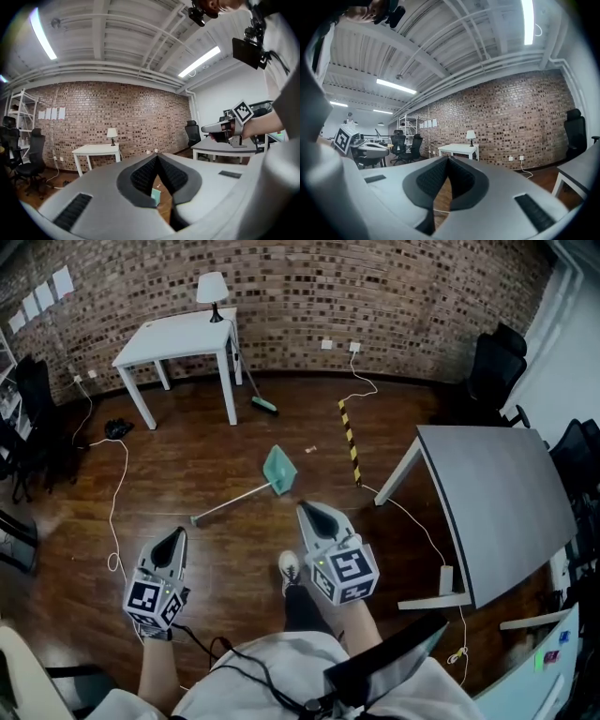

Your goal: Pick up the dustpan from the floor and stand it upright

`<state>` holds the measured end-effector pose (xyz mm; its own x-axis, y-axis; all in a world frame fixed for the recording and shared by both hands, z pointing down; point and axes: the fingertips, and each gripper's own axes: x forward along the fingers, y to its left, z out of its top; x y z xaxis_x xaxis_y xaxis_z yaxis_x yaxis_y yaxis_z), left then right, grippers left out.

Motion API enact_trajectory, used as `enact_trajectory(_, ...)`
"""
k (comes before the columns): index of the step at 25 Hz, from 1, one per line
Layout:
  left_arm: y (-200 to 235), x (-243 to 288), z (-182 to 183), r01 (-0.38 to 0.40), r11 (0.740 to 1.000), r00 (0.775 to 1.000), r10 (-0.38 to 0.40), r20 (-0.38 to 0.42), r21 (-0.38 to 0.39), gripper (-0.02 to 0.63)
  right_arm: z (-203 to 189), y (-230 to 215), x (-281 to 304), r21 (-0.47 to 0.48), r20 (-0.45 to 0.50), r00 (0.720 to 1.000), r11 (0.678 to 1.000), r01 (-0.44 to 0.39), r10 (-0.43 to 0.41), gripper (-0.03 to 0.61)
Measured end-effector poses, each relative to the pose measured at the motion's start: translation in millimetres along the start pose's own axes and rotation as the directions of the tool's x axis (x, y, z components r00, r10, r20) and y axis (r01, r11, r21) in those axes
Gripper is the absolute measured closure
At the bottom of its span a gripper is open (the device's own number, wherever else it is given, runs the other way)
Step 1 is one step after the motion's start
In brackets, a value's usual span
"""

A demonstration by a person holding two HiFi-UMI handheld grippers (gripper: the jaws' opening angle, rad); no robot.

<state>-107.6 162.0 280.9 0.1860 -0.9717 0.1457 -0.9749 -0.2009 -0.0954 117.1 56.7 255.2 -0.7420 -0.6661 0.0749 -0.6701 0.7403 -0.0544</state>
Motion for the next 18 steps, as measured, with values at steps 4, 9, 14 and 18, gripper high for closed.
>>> enact_trajectory(4,34.3,54.7,4.1,-0.034,0.999,0.999,0.034,-0.022,0.0,0.621,0.0,-34.1,66.0,0.02,-0.007,0.999,0.999,-0.039,0.039,0.571)
enact_trajectory(9,84.3,136.4,11.1,-0.095,0.995,0.995,0.095,-0.035,-0.011,0.621,10.7,-91.7,157.8,-0.034,-0.01,0.996,0.996,-0.086,0.085,0.571)
enact_trajectory(14,119.9,216.2,18.1,-0.124,0.992,0.989,0.126,-0.073,0.025,0.62,33.2,-146.0,235.4,-0.112,-0.016,0.99,0.983,-0.142,0.141,0.571)
enact_trajectory(18,145.1,255.3,22.0,-0.139,0.99,0.986,0.141,-0.087,0.022,0.62,40.7,-176.2,282.0,-0.112,-0.023,0.99,0.984,-0.141,0.139,0.571)
